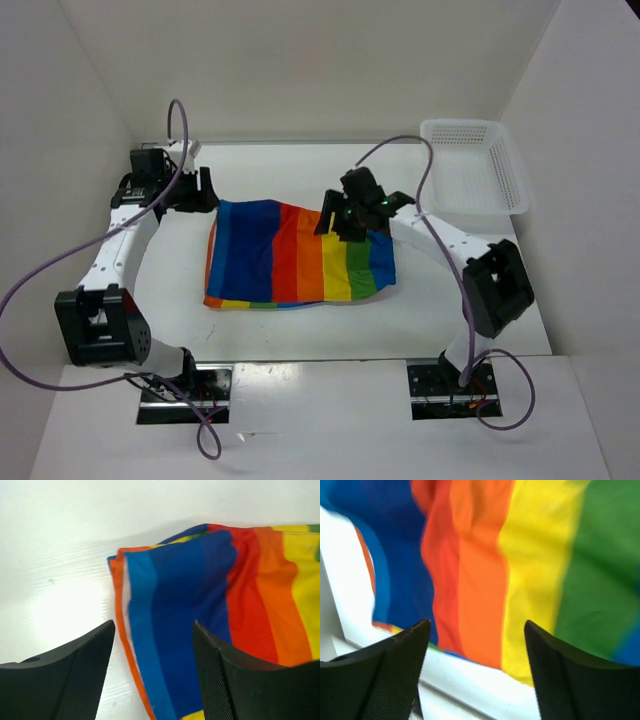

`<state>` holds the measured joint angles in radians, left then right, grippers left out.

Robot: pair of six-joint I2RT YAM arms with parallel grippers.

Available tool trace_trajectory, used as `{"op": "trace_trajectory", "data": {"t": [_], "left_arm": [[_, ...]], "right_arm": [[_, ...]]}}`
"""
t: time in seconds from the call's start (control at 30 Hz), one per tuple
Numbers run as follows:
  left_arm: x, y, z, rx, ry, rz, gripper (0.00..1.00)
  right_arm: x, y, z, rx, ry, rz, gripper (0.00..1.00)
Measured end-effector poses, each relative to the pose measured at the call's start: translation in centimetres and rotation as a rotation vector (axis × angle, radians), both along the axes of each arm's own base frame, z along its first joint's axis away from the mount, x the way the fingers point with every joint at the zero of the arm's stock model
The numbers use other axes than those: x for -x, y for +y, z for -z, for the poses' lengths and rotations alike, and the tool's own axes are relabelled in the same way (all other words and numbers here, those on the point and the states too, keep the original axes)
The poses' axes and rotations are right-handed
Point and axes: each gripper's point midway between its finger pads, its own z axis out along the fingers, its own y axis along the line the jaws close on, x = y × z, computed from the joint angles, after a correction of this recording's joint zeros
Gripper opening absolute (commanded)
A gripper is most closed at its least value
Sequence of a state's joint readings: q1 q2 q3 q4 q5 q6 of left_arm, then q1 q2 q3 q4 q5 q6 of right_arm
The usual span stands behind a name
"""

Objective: Fold and stack the shorts
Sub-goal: Fold the shorts

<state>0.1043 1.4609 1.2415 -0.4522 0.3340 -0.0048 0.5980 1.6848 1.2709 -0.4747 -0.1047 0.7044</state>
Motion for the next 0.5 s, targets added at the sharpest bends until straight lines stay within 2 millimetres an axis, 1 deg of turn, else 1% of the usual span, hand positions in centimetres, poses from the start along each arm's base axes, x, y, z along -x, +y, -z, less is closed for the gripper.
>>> {"op": "trace_trajectory", "data": {"t": [0.03,0.07,0.1,0.13,0.17,0.2,0.27,0.3,0.33,0.37,0.5], "left_arm": [[0.5,-0.4,-0.6,0.007,-0.015,0.015,0.70],[1.0,-0.9,-0.9,0.015,-0.020,0.028,0.69],[1.7,-1.5,-0.9,0.026,-0.020,0.050,0.69],[2.5,-2.2,-0.5,0.037,-0.009,0.071,0.69],[3.3,-2.9,0.0,0.048,0.009,0.093,0.69],[4.1,-3.6,0.7,0.058,0.033,0.114,0.69],[5.5,-5.1,2.0,0.079,0.080,0.159,0.69],[6.2,-5.7,2.6,0.091,0.102,0.181,0.69],[6.9,-6.4,3.2,0.106,0.125,0.204,0.69],[7.5,-7.1,3.9,0.120,0.147,0.229,0.69],[9.8,-8.7,7.0,0.158,0.239,0.284,0.68]], "right_arm": [[-0.9,-0.8,-1.6,-0.009,-0.043,0.025,0.90],[-1.7,-2.1,-2.9,-0.015,-0.074,0.061,0.93],[-2.6,-4.1,-4.0,-0.019,-0.104,0.110,0.94],[-3.4,-6.4,-4.6,-0.018,-0.126,0.165,0.94],[-3.9,-8.6,-4.8,-0.018,-0.136,0.217,0.96],[-4.1,-11.3,-4.5,-0.008,-0.131,0.278,0.98],[-4.4,-15.5,-2.9,0.021,-0.100,0.373,0.98],[-4.1,-16.7,-1.8,0.039,-0.072,0.395,0.98],[-3.8,-17.2,-0.7,0.055,-0.043,0.399,0.98],[-3.4,-17.1,0.3,0.065,-0.015,0.388,0.98],[-2.5,-16.0,3.9,0.077,0.085,0.315,0.98]]}}
